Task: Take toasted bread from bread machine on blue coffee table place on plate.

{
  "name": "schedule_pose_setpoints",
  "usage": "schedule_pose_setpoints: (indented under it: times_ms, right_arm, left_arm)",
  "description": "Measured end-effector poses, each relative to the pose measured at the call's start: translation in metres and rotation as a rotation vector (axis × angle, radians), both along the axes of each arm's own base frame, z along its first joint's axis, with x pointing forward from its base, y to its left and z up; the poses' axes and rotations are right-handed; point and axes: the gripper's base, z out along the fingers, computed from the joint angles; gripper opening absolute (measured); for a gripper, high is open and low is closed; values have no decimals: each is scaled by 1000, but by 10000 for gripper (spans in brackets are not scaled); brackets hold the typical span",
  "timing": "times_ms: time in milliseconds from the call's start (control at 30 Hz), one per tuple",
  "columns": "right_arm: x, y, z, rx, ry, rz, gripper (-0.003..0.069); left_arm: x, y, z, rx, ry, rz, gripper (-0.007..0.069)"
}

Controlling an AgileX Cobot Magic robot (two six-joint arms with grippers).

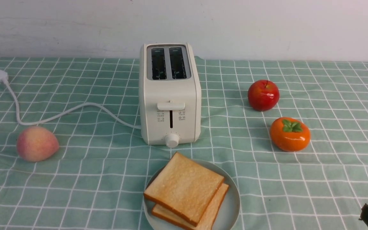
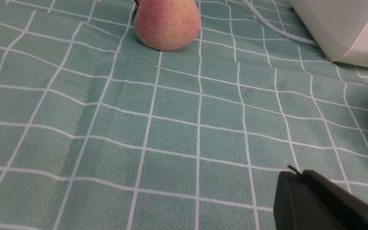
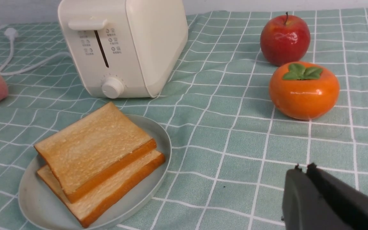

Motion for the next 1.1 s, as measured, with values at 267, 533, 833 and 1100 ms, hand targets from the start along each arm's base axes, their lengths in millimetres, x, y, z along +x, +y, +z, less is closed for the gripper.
schedule_pose_setpoints:
  times_ms: [267, 533, 833, 1100]
  right_arm:
    - [0, 0, 0, 0, 0, -1, 30]
    - [-3, -23, 8, 22, -87, -243, 33]
    - [-12, -39, 16, 28, -181, -428, 33]
    - [-28, -38, 19, 46, -306, -430, 41]
  left_arm:
    - [0, 0, 0, -2, -1, 0, 3]
    - [0, 0, 0, -2, -1, 0, 9]
    - [0, 0, 0, -3, -2, 0, 20]
    - [0, 0, 0, -3, -2, 0, 29]
